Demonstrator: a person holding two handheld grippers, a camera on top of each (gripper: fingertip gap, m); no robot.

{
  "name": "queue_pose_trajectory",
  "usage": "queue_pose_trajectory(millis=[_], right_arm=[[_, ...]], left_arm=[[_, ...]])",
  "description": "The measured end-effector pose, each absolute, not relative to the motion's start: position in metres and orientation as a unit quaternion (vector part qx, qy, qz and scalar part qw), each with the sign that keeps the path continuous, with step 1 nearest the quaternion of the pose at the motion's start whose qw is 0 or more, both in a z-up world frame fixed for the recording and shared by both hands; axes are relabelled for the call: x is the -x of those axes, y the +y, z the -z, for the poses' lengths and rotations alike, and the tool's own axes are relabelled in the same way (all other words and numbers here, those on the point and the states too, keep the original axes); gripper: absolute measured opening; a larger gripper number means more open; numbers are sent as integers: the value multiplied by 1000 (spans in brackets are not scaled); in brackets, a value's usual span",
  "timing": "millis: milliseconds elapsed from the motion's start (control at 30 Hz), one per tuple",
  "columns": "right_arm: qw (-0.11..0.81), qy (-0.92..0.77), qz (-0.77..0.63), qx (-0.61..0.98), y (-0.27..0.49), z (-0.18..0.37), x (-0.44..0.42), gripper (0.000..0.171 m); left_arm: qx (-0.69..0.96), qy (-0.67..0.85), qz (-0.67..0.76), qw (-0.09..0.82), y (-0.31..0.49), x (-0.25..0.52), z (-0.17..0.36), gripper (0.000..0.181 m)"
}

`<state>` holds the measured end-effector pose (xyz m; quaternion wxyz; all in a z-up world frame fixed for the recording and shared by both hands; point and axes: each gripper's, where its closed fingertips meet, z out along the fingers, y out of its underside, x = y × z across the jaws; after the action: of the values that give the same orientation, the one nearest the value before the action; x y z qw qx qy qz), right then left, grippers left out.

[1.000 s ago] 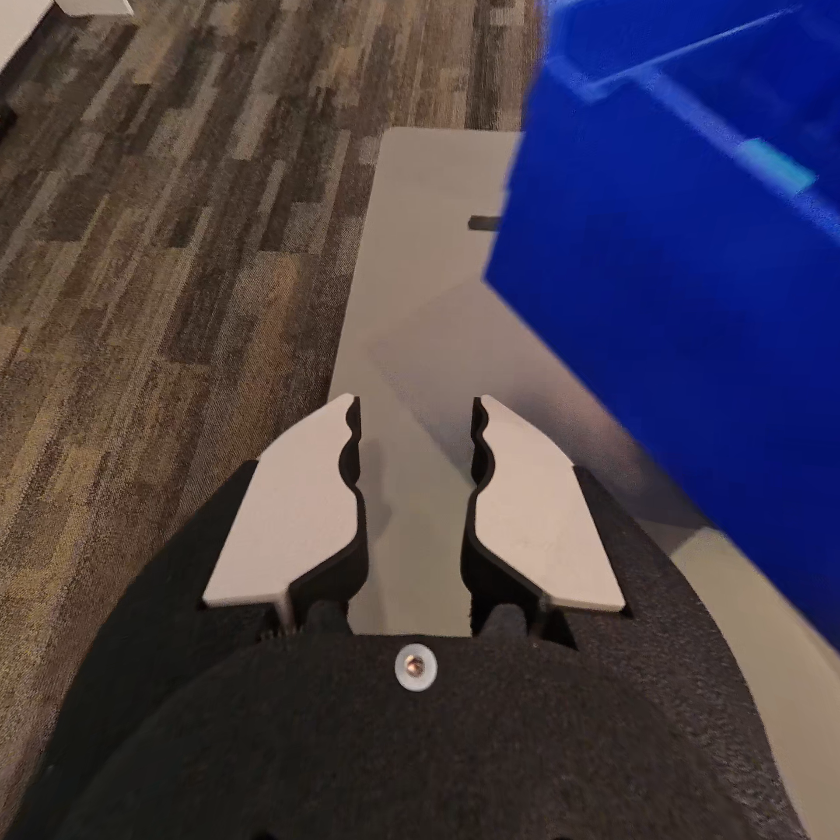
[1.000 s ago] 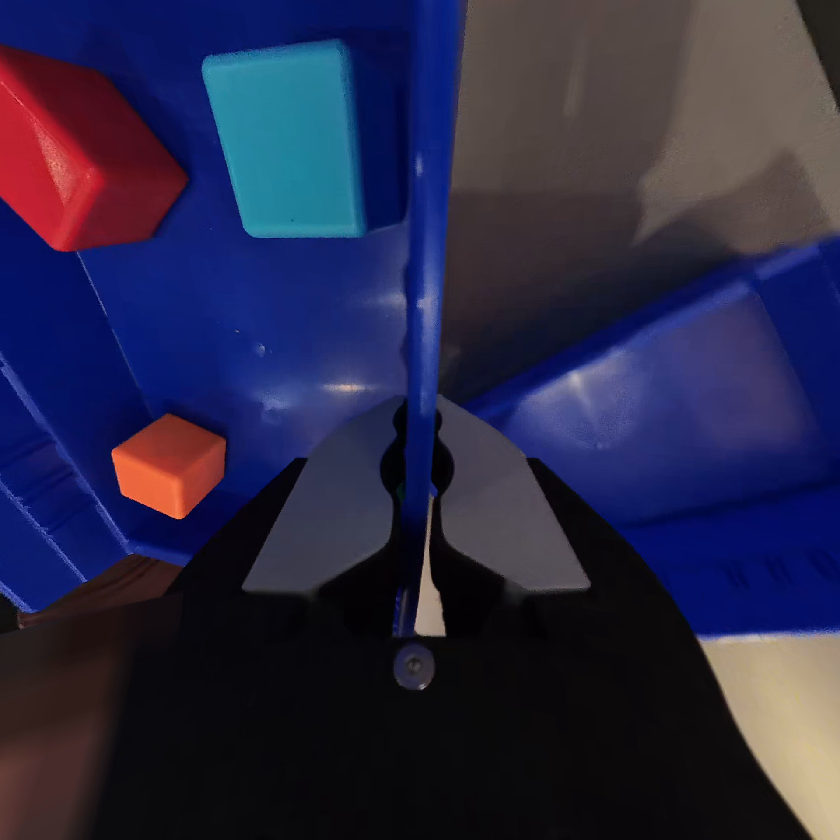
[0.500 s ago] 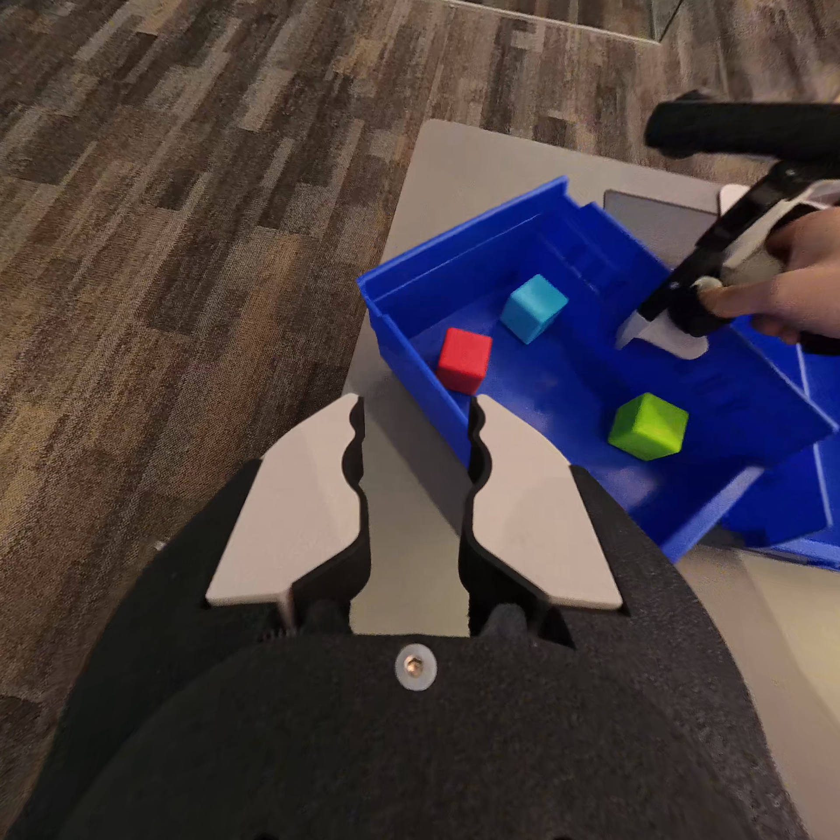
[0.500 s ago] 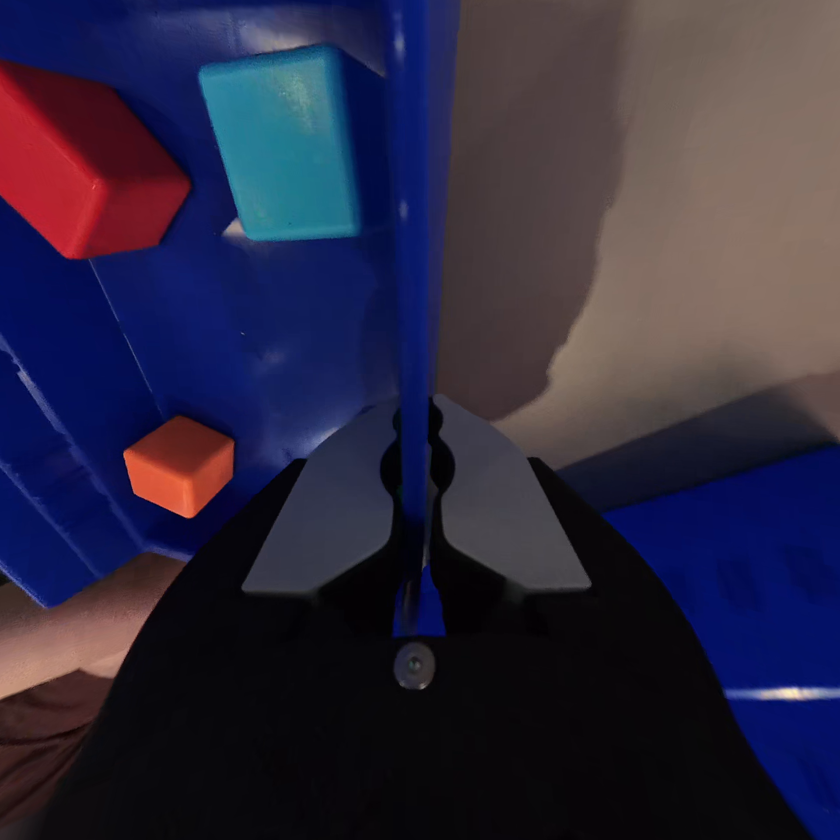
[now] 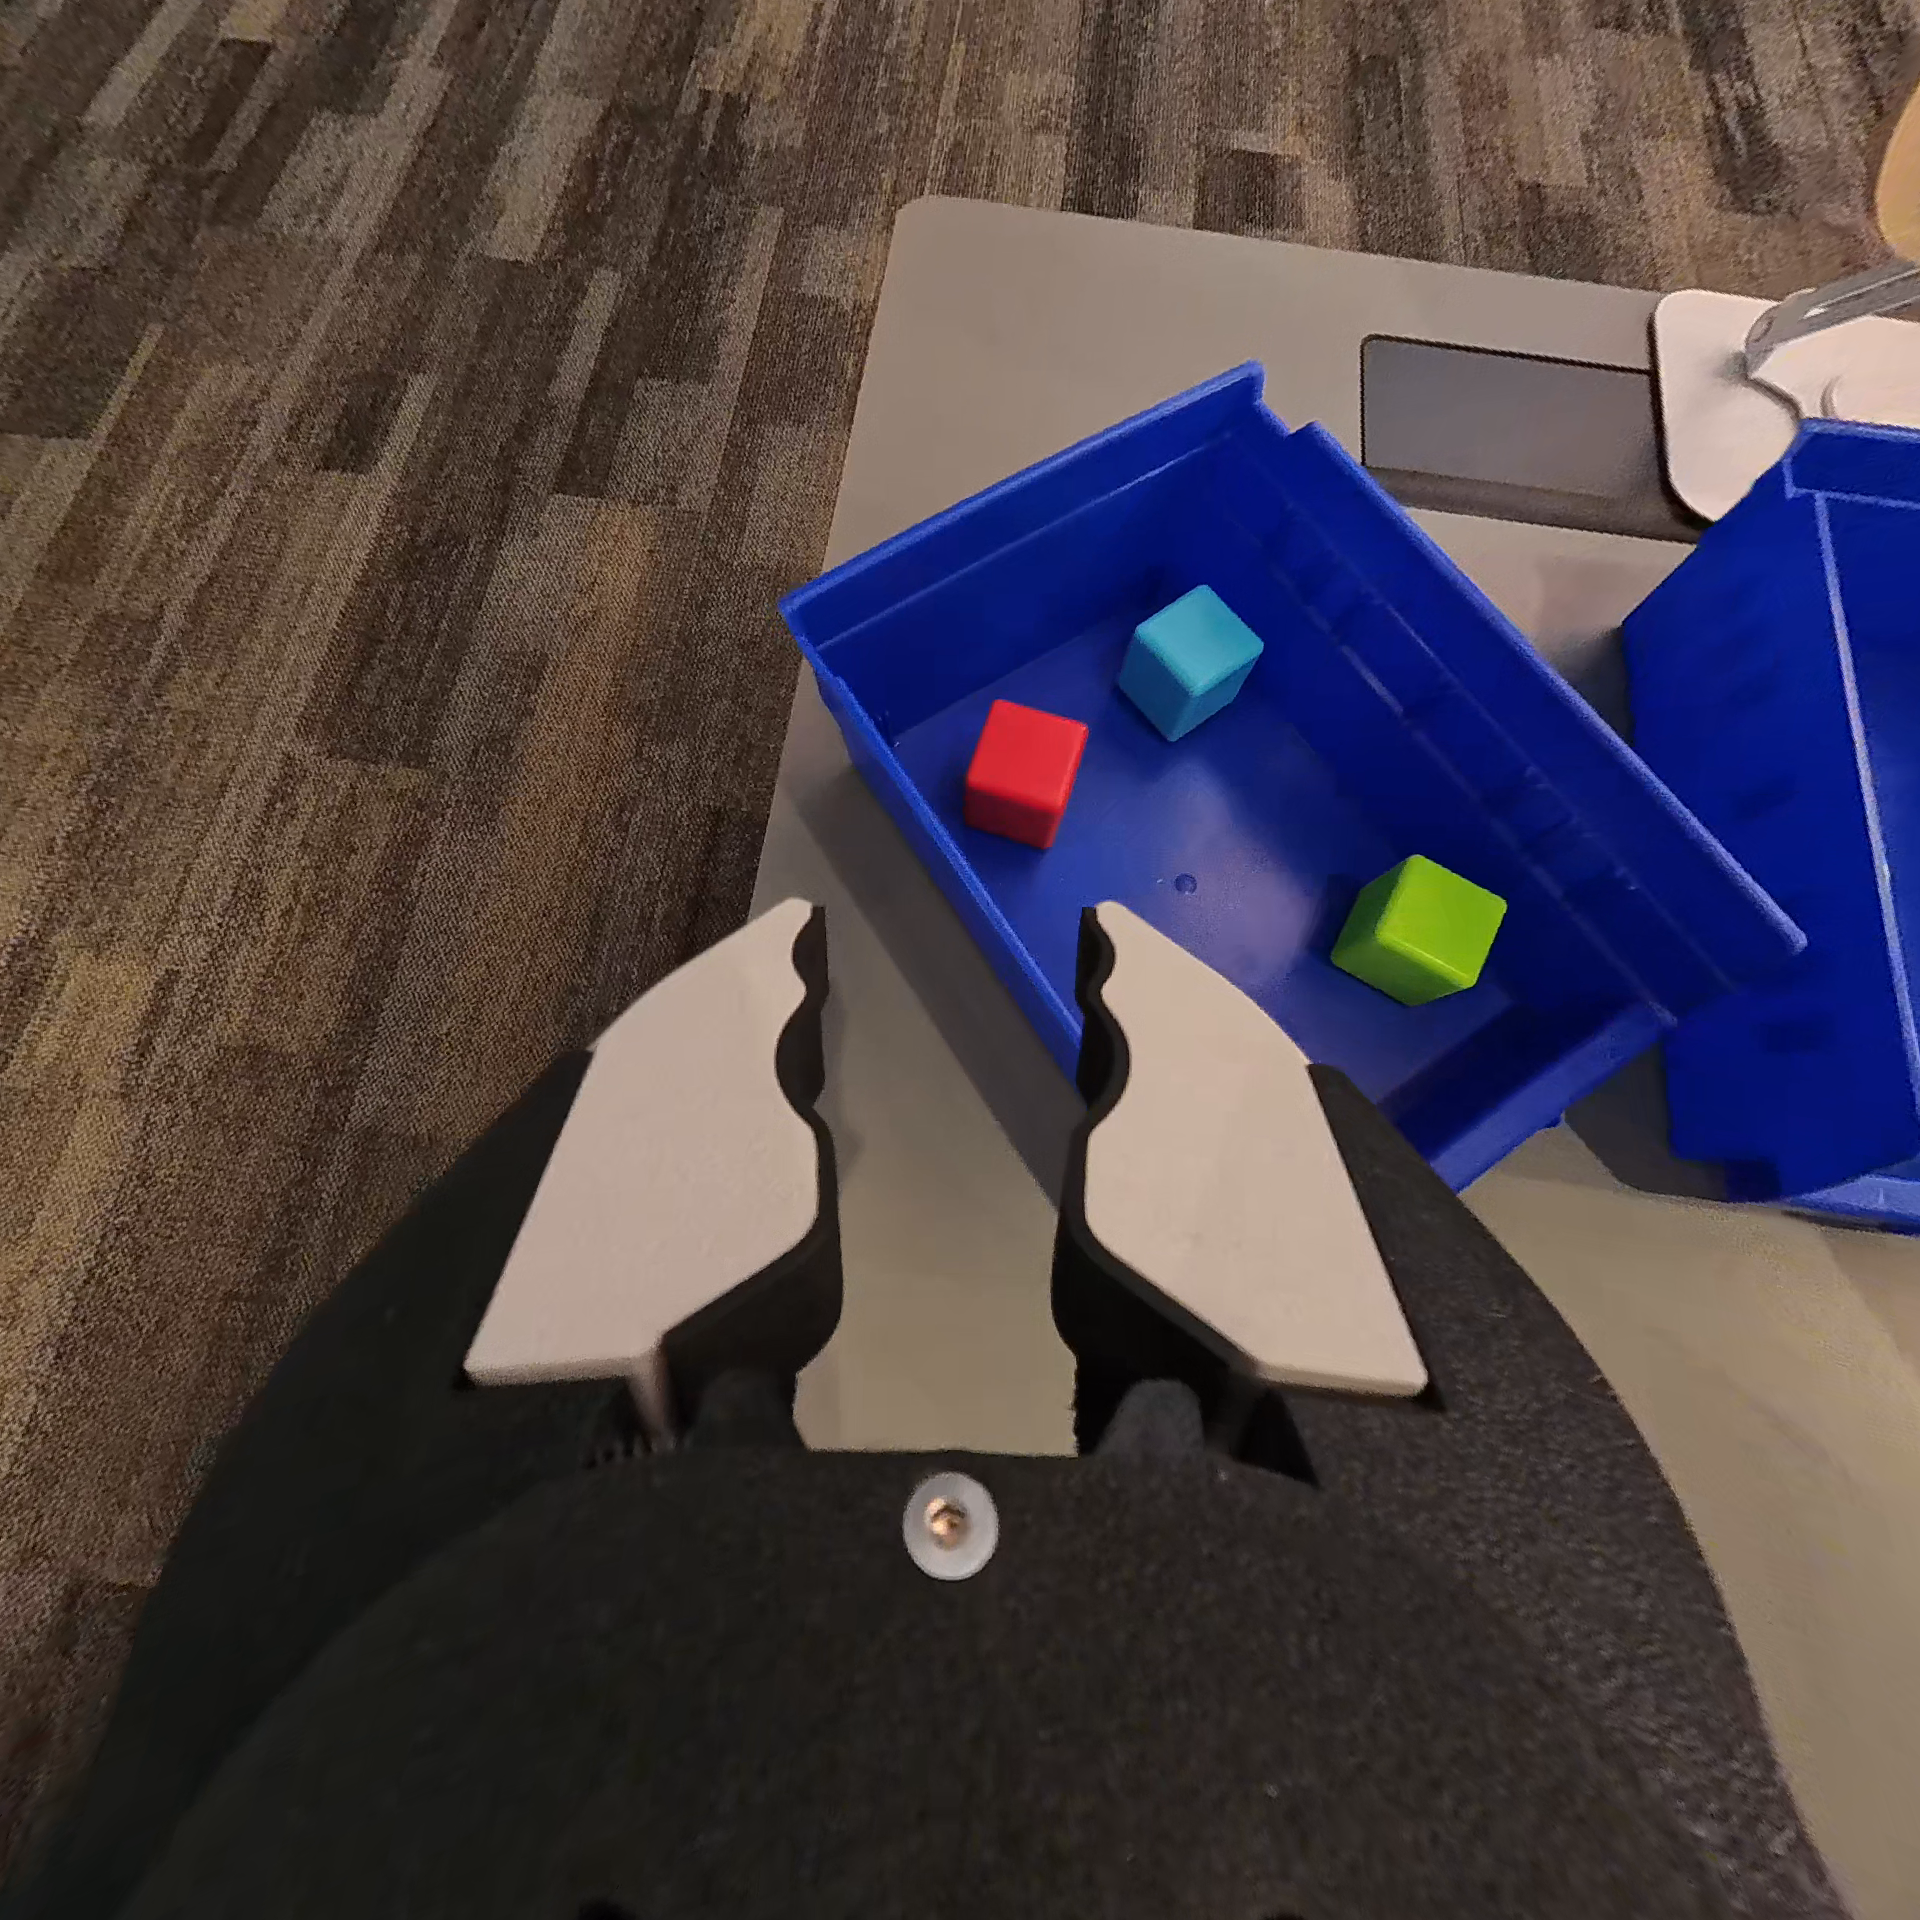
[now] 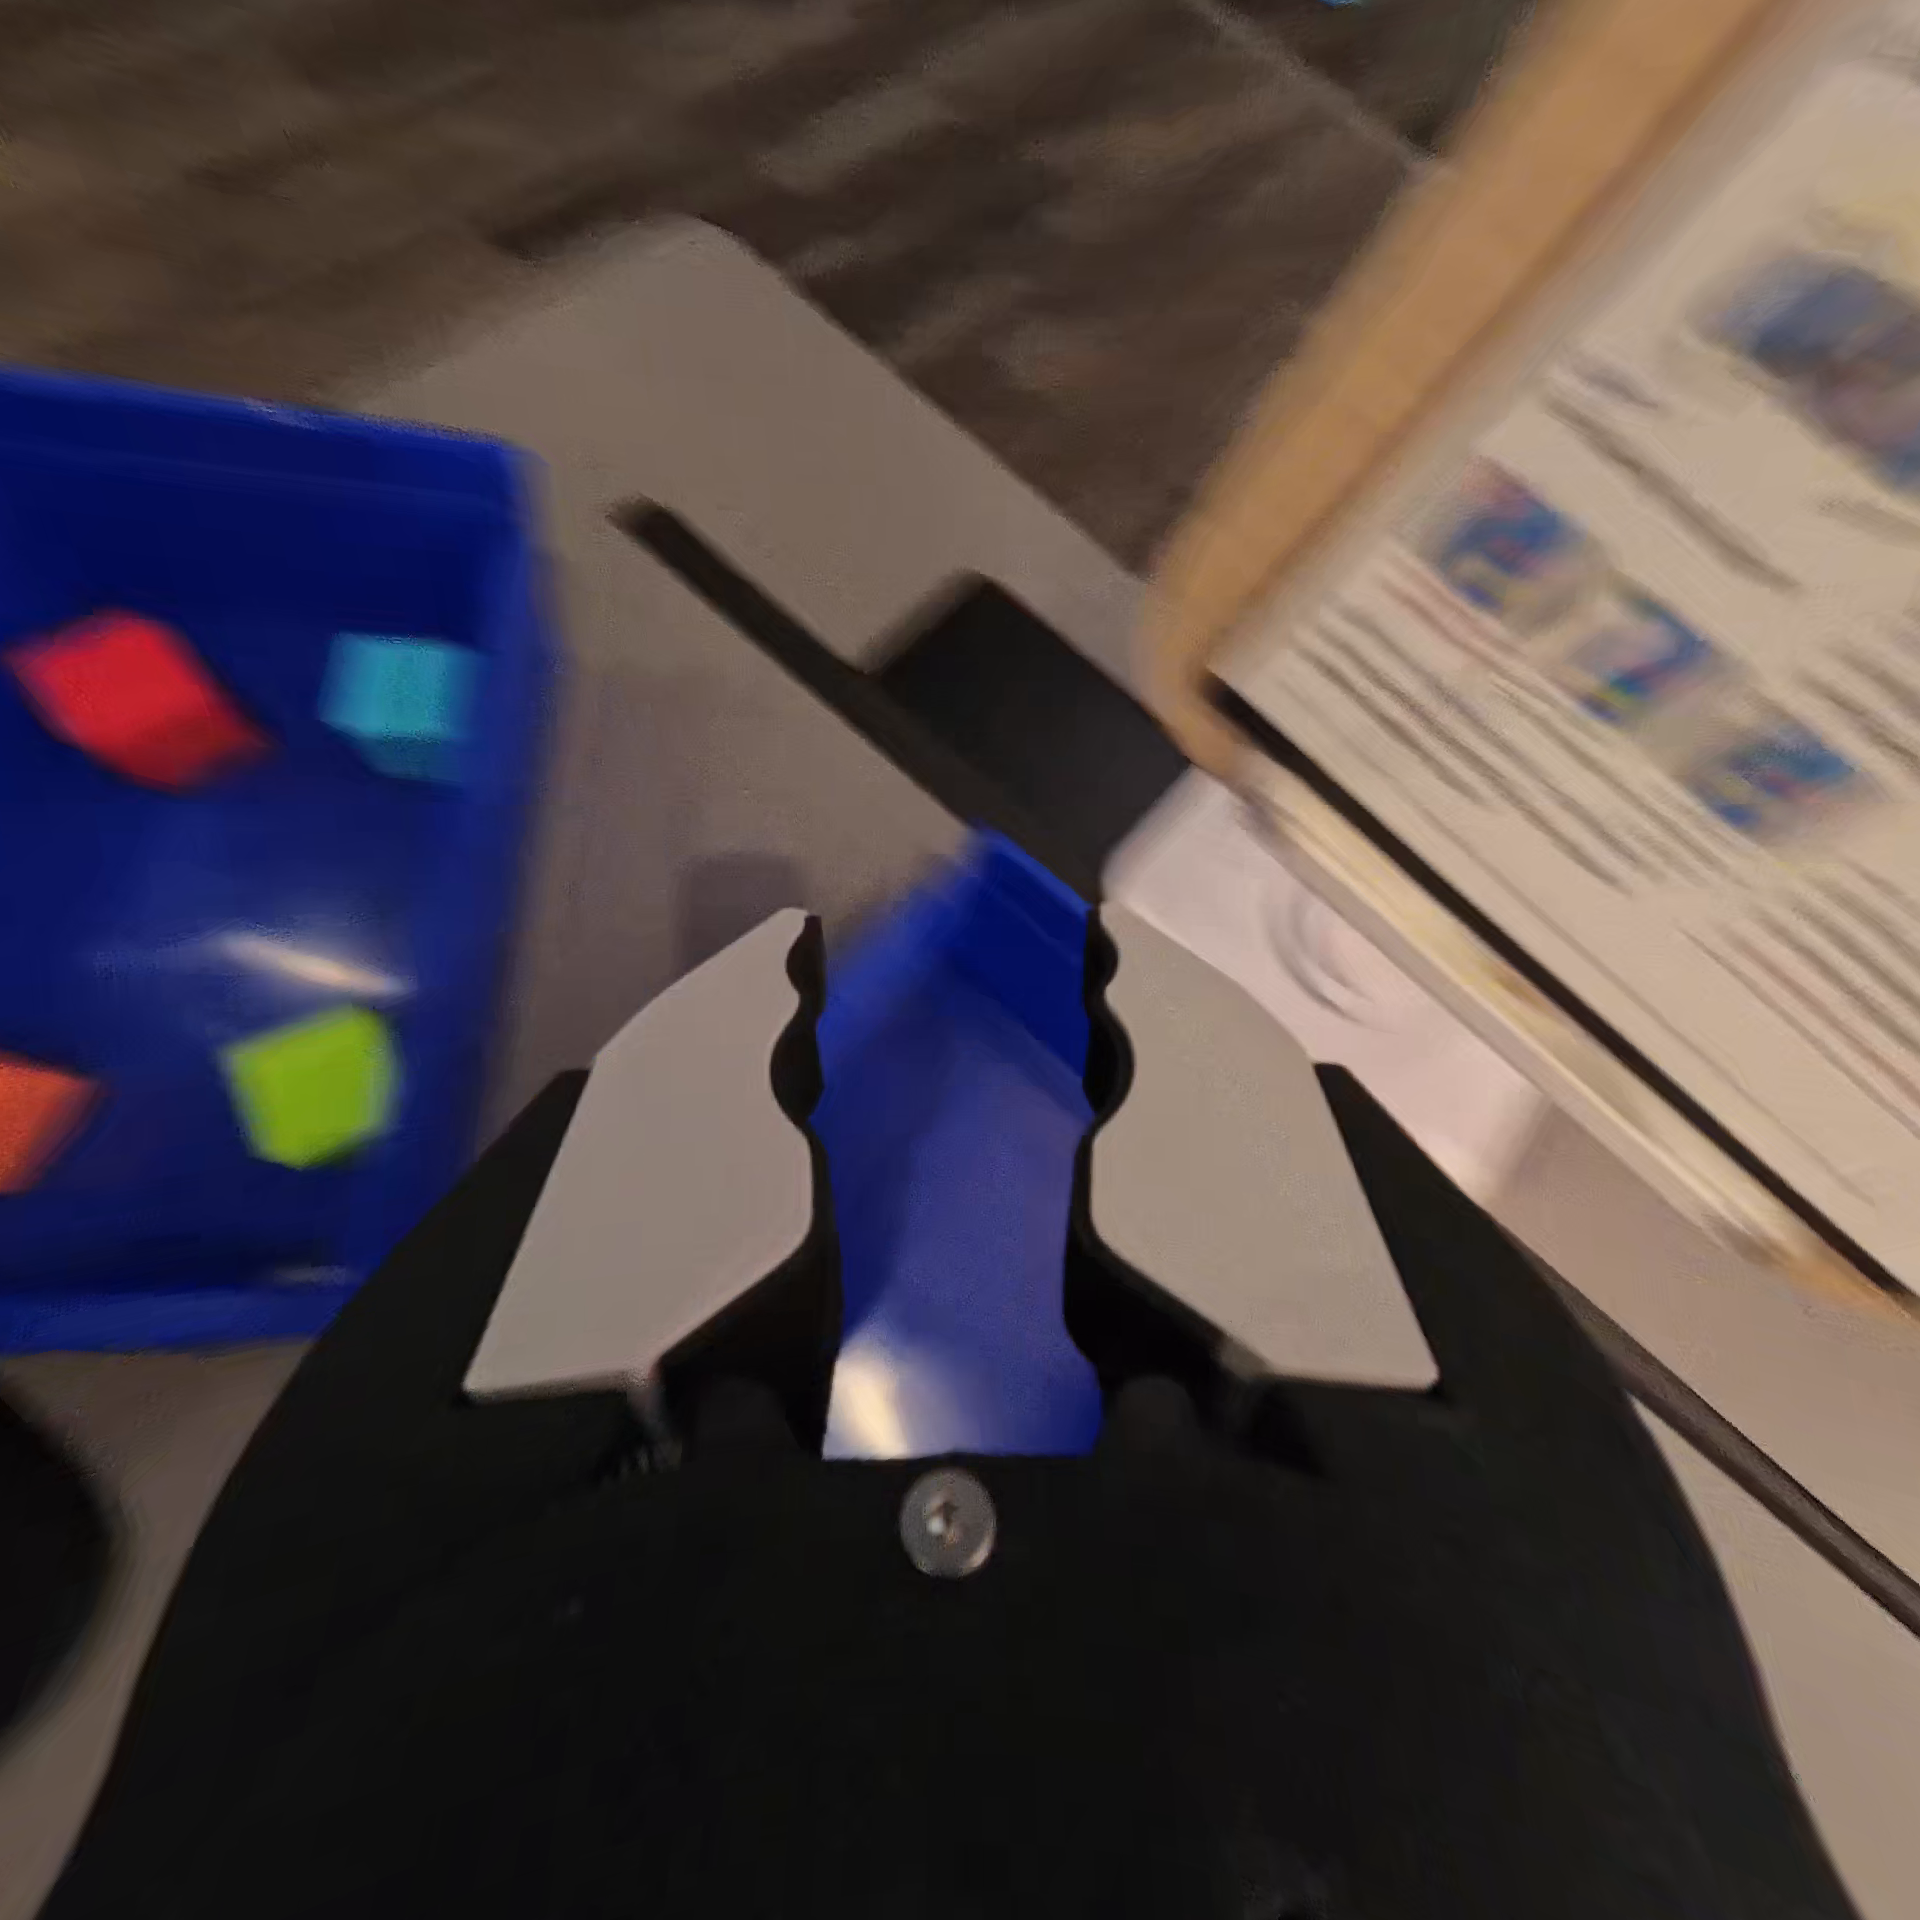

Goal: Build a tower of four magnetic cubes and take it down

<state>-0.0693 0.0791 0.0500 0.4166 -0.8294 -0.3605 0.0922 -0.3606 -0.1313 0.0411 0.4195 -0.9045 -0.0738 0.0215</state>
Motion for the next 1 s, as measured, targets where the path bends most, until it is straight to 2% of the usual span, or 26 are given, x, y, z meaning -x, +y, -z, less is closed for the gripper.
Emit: queue_pose_trajectory(millis=[33,100,167,267,333,367,400,533,700,1000], right_arm=[[425,-340,-44,838,82,-50,21,50],[362,-272,13,891,79,-21,-70,68],[270,-206,-44,940,66,22,-115,71],[176,-173,-170,954,46,67,-116,56],[164,-183,-130,961,45,87,-125,53],[150,-198,-100,963,43,95,-129,45],[134,-222,-88,962,38,101,-127,30],[85,-228,-74,967,34,107,-135,10],[56,-239,-99,964,44,109,-180,7],[48,-121,-62,990,43,111,-369,5]], left_arm=[[904,-78,-21,420,-131,362,-41,46],[901,-84,-17,424,-130,360,-44,45],[899,-77,-15,430,-125,353,-49,45],[898,-51,-27,436,-117,337,-57,45],[902,-27,-33,430,-113,323,-58,46],[904,-14,-31,425,-111,315,-57,46],[906,-2,-32,422,-110,308,-57,47],[908,17,-52,415,-105,298,-58,47],[913,22,-66,403,-102,294,-55,46],[914,37,-86,395,-96,282,-55,46]])
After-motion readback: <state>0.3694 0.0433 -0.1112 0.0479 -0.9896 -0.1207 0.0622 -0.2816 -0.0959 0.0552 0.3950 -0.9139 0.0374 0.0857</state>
